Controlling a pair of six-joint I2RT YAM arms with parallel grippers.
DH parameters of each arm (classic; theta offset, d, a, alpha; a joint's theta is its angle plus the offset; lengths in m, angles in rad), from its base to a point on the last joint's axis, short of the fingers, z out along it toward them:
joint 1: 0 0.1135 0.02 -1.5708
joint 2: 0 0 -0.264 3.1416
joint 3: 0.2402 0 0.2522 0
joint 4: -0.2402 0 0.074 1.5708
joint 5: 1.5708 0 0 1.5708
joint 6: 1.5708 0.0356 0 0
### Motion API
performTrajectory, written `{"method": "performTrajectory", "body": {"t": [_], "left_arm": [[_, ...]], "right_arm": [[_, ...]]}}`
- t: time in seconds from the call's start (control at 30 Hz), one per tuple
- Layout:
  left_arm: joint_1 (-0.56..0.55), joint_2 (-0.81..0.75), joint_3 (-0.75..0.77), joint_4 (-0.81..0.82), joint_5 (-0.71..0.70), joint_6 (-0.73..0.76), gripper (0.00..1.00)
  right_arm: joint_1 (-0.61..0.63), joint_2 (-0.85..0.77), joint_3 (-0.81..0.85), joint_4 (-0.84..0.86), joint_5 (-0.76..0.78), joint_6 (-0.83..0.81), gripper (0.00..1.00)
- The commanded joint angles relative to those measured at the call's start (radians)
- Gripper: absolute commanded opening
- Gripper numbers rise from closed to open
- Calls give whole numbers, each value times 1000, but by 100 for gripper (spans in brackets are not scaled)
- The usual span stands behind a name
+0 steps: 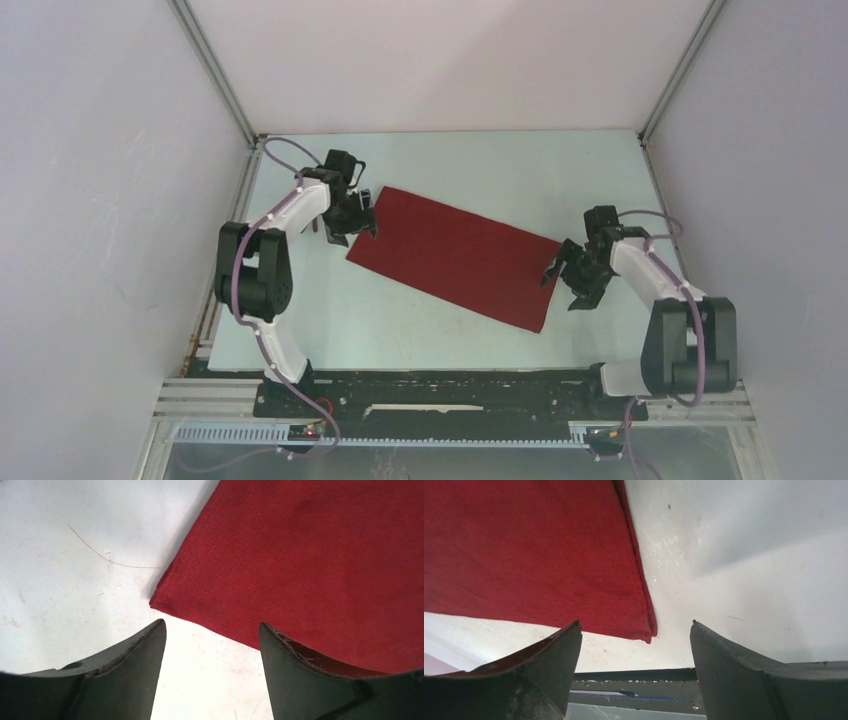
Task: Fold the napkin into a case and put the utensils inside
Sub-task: Smooth out the rectangle-folded napkin at the center of the board.
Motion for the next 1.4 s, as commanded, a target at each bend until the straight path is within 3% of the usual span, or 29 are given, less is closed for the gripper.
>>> {"method": "performTrajectory", "body": {"t": [0.0,0.07,0.37,0.47,0.5,0.57,0.7,1.03,1.17,1.37], "left_arm": [[-11,-89,0,7,27,40,75],[-23,-106,-5,9,28,51,75],[-63,-219,-47,61,32,58,76],[-62,-207,-36,77,92,29,76],[-61,-204,-34,104,138,1,76],[-54,-205,-60,237,277,-92,76],[-49,-113,-92,598,461,-320,77],[3,274,3,1191,500,-673,77],[34,362,26,1272,492,-749,77],[69,423,24,1261,470,-790,78]], "right_arm": [[4,147,164,-59,58,-44,82],[18,225,207,-91,69,-45,74],[35,346,276,-106,94,-39,71],[44,308,276,-64,-25,-72,74],[49,262,276,-30,-40,-77,83],[56,181,276,35,-61,-86,97],[49,118,270,202,-186,-94,100],[-22,349,245,727,-456,-3,100],[-86,473,235,809,-512,38,100],[-198,575,162,950,-584,101,100]]}}
